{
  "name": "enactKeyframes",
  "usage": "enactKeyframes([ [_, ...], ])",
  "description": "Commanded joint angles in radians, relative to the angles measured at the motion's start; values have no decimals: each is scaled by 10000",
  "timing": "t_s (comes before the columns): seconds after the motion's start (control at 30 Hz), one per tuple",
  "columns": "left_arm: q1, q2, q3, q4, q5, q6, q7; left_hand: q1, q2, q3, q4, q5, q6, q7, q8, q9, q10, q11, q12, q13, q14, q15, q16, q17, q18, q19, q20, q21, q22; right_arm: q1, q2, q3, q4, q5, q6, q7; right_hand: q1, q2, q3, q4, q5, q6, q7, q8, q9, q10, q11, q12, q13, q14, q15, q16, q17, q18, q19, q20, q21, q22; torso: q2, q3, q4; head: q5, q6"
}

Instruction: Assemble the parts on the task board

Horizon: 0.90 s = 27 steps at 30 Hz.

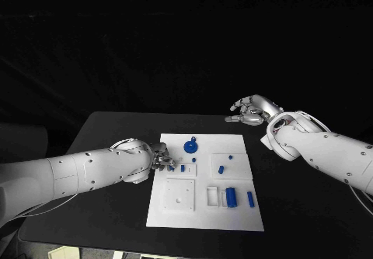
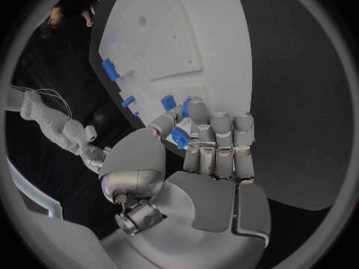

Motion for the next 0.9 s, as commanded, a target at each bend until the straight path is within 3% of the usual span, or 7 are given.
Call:
enactKeyframes([
  [0.03, -6, 32, 0, 23, -151, 6, 32, 80, 16, 44, 25, 40, 306, -243, 47, 9, 316, -275, 56, 10, 383, -387, 35, 9, 154, 67, -1449, 63, -15, -3, 3, 5, 19, -13, 110, 37, 5, 116, -4, 41, 41, -78, 178, 43, -3, -37, 32, 54, -12, -40, 6, -44, -15, 1333, -7, -53, -56, 67, -6, 5, 7, -10, -2],
  [0.9, -6, 71, -30, 3, -401, 411, 34, 108, 12, 65, -9, 45, 290, -241, 41, 6, 306, -273, 45, 15, 377, -393, 25, 8, 162, 63, -1458, 76, -22, -3, -32, 5, 28, -13, 121, 28, 8, 120, -7, 46, 52, -79, 179, 44, -4, -40, 33, 64, -24, -39, 7, -44, -15, 1333, -3, -53, -59, 71, -2, 5, 8, -34, -34],
])
